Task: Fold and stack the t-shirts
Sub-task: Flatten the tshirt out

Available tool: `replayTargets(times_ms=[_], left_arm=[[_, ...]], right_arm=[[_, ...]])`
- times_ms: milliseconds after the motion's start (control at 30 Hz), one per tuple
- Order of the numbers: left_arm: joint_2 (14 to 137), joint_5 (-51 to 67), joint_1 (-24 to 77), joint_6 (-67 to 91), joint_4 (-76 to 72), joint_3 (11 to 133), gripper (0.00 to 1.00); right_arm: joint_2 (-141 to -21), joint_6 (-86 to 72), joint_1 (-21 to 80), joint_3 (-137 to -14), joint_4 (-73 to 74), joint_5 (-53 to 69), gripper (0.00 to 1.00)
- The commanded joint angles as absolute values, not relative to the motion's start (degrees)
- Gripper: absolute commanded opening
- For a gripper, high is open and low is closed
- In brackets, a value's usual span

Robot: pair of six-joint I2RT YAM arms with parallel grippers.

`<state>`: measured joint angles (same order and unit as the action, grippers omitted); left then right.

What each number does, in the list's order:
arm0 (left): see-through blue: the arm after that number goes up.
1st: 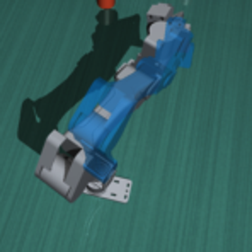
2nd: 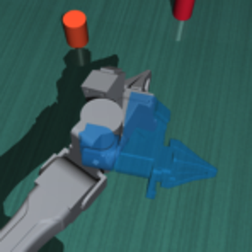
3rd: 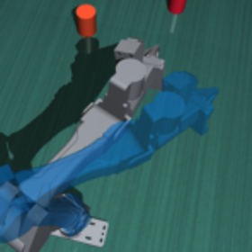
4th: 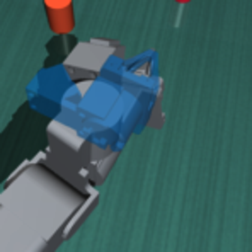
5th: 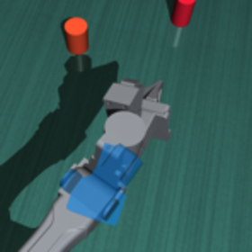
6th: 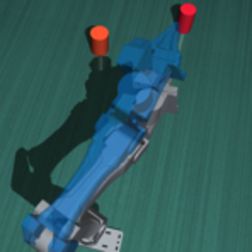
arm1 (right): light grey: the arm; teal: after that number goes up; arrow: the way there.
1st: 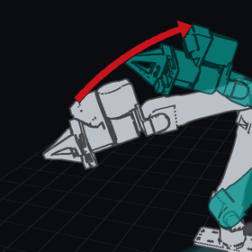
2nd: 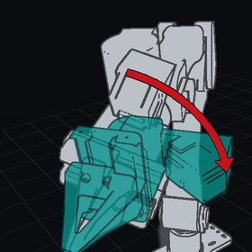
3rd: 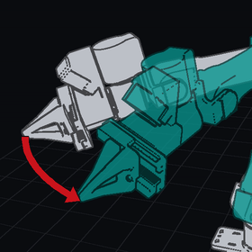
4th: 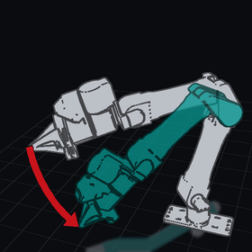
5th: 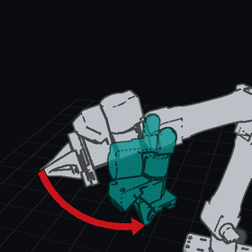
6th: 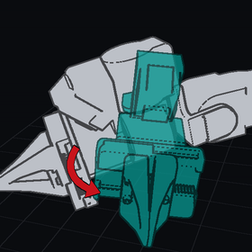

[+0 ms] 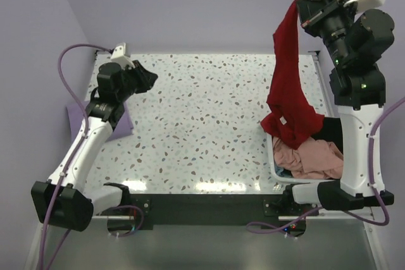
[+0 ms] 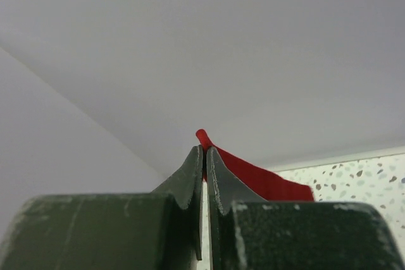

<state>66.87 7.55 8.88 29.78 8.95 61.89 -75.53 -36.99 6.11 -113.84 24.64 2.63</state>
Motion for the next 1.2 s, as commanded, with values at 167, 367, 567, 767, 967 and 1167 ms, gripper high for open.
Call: replayTargets(times_ms=[167,367,567,767,967,1167], left_arm=[[62.4,14.9,10.4,30.6,4.8,61.0,0.3],[59.6,9.7,10.4,29.0,9.4,60.7,0.33],[56.4,3.3,9.8,29.4,12.1,60.5,0.34],[55.5,1.8,9.0,30.0,12.7,60.6,0.35],[55.7,2.2,9.1,30.6,12.1,57.8,0.36],[56.6,0.2,9.0,29.2,15.6,52.1,0.37]], right_arm=[[-83.0,-38.3,20.2,-124.5,21.3,3.7,0.0],[-96.1,-38.0,33.9,-140.2,20.9,2.6,0.0],[-103.7,-40.1,42.8,-146.9,14.8,2.5,0.0],[-105.1,-40.3,45.9,-150.1,11.5,0.4,0.0],[-100.6,-33.4,45.6,-143.2,15.0,-9.0,0.0],[-92.3,-31.5,39.2,-124.9,22.3,-20.0,0.0]])
